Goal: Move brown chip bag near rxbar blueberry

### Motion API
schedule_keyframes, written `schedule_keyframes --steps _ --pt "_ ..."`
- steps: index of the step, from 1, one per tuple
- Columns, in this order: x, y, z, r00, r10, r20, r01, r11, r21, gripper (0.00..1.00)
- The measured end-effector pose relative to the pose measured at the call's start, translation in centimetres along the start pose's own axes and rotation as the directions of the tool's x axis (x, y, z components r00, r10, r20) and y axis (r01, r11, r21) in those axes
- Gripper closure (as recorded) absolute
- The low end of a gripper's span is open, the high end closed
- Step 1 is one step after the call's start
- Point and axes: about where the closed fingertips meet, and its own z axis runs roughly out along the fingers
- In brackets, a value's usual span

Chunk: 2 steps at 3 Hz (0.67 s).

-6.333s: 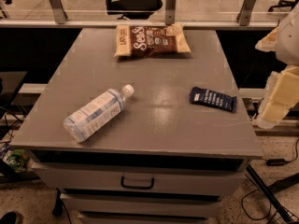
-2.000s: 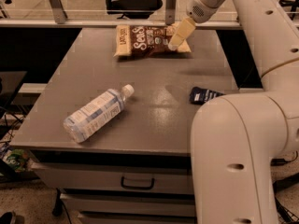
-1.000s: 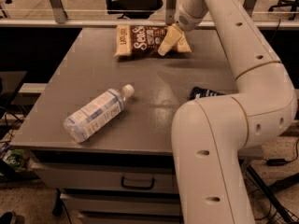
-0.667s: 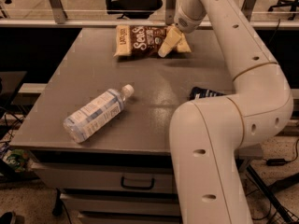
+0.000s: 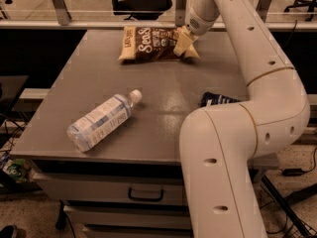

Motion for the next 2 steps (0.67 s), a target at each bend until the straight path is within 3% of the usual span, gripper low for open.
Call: schedule_keyframes --steps 2 --pt "-0.5 1.2 -3.7 0.997 -0.048 0.057 0.050 0.9982 -0.034 0.94"
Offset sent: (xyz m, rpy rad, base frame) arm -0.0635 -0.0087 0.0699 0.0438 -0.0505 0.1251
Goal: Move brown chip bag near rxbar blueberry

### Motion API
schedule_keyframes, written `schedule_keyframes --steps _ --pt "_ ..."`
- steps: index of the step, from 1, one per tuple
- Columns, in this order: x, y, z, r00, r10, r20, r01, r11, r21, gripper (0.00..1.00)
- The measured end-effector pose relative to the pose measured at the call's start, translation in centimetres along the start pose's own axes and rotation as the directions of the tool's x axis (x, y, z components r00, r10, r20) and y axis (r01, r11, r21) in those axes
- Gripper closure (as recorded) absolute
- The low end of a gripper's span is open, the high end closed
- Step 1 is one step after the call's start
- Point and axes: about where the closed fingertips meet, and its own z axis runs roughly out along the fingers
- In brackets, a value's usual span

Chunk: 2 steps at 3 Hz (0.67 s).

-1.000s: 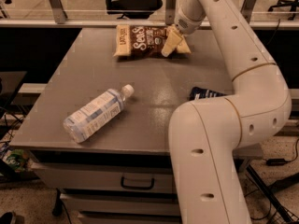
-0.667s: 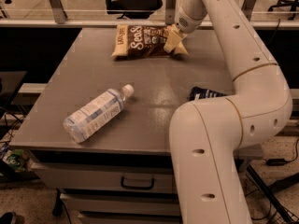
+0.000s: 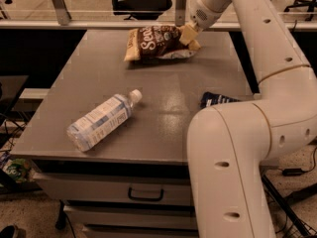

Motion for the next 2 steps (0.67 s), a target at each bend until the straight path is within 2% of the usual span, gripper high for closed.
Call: schedule_keyframes --steps 1,2 --pt "0.5 1.0 -4.8 0.999 -0.033 0.015 0.033 0.9994 -0.001 1.00" --pt "1.4 2.0 -8.2 0.999 -0.027 0.042 0.027 0.9995 -0.017 1.00"
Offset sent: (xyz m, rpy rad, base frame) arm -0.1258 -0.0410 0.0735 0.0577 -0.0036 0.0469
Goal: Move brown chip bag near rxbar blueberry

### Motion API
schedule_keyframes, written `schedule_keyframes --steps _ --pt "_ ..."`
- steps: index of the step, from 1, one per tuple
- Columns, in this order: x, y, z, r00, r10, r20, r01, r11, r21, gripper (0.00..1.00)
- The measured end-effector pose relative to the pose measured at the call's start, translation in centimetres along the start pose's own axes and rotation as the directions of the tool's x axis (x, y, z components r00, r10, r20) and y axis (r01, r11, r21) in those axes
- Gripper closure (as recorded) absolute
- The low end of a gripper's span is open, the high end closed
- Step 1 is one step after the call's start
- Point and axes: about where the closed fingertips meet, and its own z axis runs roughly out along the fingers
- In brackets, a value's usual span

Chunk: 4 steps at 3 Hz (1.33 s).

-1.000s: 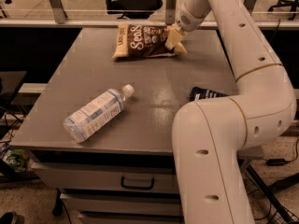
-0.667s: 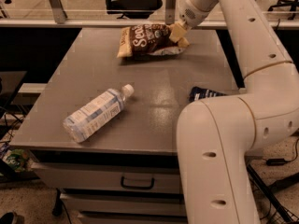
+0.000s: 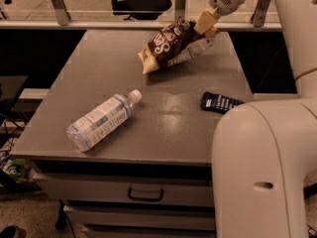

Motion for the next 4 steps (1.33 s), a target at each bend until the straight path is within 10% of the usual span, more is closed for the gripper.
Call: schedule_keyframes --steps 2,4 --pt "4.6 6.5 -5.8 0.998 0.046 0.046 -0.040 0.9910 -0.128 0.99" --pt "6.8 10.0 -4.9 0.999 0.048 0.010 -0.045 0.9837 -0.174 0.54"
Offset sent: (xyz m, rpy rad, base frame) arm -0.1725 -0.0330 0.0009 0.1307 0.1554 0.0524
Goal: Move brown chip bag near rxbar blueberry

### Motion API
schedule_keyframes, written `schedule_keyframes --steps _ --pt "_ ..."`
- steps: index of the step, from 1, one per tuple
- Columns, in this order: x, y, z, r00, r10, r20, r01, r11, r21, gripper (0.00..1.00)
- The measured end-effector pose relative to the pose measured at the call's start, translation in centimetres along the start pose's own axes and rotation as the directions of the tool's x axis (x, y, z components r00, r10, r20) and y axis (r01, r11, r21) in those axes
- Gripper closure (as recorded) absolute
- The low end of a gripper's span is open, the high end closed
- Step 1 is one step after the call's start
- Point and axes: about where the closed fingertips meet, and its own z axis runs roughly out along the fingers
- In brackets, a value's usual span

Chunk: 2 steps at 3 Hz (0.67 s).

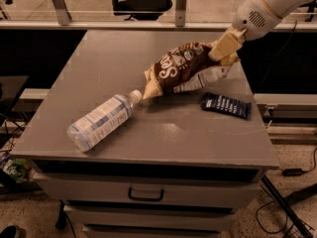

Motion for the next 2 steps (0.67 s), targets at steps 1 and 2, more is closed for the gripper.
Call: schedule_keyframes --steps 1,2 --pt "-0.17 -0.10 0.33 1.000 -0.001 0.003 0.001 1.0000 0.000 0.23" --pt "-0.29 -0.16 0.55 1.000 -0.001 0.005 0.001 1.0000 0.000 0.02"
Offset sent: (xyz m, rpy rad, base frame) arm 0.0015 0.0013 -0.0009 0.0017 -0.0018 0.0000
